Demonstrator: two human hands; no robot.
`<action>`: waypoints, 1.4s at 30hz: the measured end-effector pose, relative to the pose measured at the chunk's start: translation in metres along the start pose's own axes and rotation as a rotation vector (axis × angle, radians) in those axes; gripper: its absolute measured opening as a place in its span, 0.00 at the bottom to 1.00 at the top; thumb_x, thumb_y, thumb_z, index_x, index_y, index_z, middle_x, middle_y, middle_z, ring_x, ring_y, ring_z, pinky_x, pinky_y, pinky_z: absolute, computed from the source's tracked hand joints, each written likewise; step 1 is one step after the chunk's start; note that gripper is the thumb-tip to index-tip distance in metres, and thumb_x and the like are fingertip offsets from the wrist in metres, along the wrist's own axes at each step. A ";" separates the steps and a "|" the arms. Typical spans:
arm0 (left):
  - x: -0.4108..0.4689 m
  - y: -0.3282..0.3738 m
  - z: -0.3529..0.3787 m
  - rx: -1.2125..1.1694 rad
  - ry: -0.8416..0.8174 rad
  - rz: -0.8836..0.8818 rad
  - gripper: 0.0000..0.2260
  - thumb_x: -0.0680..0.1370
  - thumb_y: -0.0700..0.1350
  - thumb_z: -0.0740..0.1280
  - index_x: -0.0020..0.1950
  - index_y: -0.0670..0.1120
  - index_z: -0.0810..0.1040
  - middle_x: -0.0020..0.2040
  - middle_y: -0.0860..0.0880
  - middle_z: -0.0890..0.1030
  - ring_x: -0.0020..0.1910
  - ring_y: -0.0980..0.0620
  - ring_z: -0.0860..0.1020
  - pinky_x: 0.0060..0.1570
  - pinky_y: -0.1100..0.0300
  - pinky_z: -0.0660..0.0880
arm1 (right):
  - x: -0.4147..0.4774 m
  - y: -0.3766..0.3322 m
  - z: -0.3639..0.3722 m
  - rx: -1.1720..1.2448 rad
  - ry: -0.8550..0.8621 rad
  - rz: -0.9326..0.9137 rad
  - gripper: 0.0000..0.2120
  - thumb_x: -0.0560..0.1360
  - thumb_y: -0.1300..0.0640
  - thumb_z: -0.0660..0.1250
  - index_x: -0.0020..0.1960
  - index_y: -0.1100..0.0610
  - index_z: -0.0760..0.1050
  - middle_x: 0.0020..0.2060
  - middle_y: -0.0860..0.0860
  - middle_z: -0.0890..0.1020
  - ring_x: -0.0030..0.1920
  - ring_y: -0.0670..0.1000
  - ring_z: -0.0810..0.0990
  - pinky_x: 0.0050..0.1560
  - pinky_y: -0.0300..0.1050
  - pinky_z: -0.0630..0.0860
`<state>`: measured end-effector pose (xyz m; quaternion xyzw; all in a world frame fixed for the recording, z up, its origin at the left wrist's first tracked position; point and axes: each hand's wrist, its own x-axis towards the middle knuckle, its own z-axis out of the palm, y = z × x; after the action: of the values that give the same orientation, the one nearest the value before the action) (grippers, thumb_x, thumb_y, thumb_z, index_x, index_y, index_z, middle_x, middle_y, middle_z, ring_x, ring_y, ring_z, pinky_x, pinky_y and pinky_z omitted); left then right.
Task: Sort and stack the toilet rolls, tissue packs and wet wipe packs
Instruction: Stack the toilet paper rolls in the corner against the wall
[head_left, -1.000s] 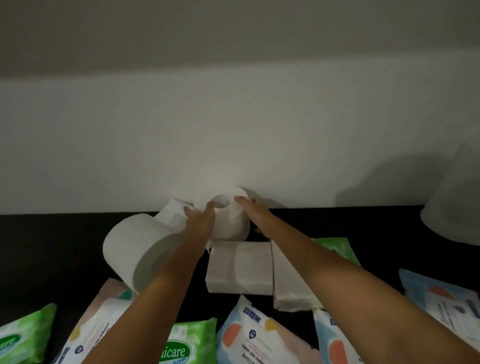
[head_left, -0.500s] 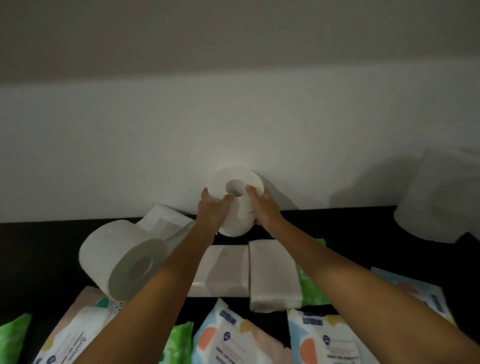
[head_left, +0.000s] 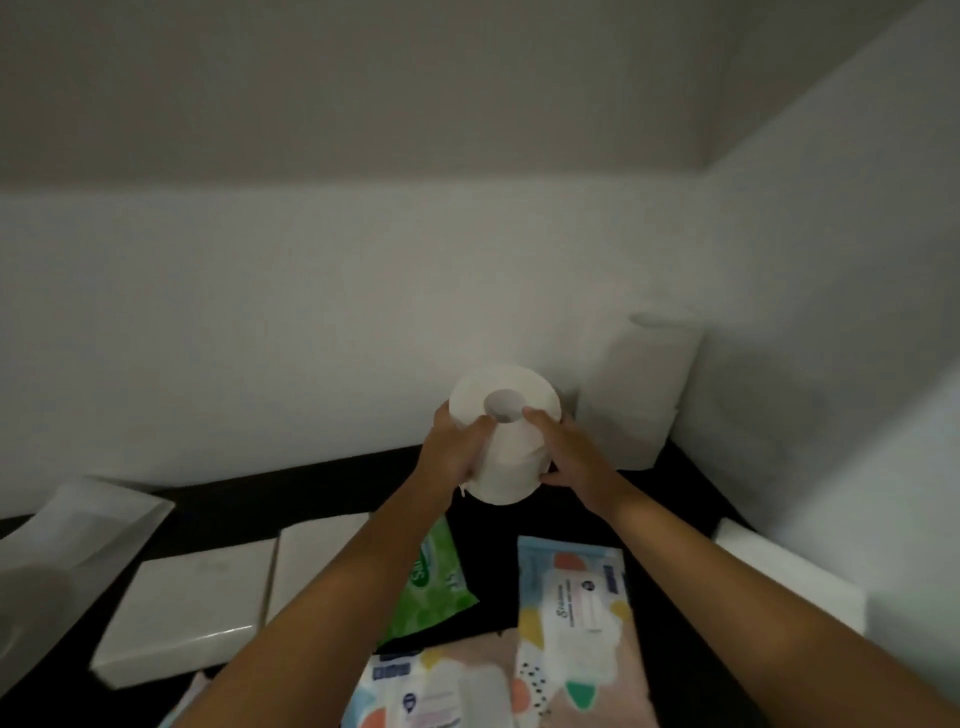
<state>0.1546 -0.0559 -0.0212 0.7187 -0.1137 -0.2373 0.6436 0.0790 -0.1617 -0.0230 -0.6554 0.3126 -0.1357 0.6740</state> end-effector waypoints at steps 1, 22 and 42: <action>0.001 -0.003 0.010 -0.016 -0.014 -0.016 0.27 0.75 0.45 0.66 0.73 0.48 0.62 0.68 0.44 0.71 0.65 0.42 0.71 0.62 0.46 0.72 | 0.000 0.003 -0.011 0.004 0.004 0.021 0.26 0.77 0.49 0.61 0.71 0.56 0.61 0.66 0.55 0.70 0.59 0.54 0.71 0.57 0.51 0.72; 0.023 -0.014 0.080 -0.088 0.101 0.004 0.25 0.77 0.40 0.65 0.71 0.42 0.61 0.69 0.40 0.70 0.65 0.42 0.71 0.65 0.46 0.69 | 0.049 0.038 -0.060 0.214 0.041 -0.049 0.19 0.71 0.57 0.70 0.61 0.60 0.75 0.58 0.56 0.80 0.58 0.53 0.78 0.64 0.54 0.73; -0.020 0.017 0.002 -0.037 0.057 -0.153 0.24 0.80 0.47 0.59 0.75 0.46 0.59 0.74 0.44 0.62 0.71 0.45 0.63 0.69 0.52 0.61 | 0.012 0.003 -0.030 -0.090 0.110 -0.067 0.33 0.74 0.50 0.67 0.72 0.62 0.60 0.69 0.57 0.67 0.68 0.56 0.68 0.64 0.44 0.65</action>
<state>0.1391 -0.0505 -0.0006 0.7196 -0.0358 -0.2674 0.6399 0.0693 -0.1929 -0.0276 -0.6867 0.3329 -0.1795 0.6207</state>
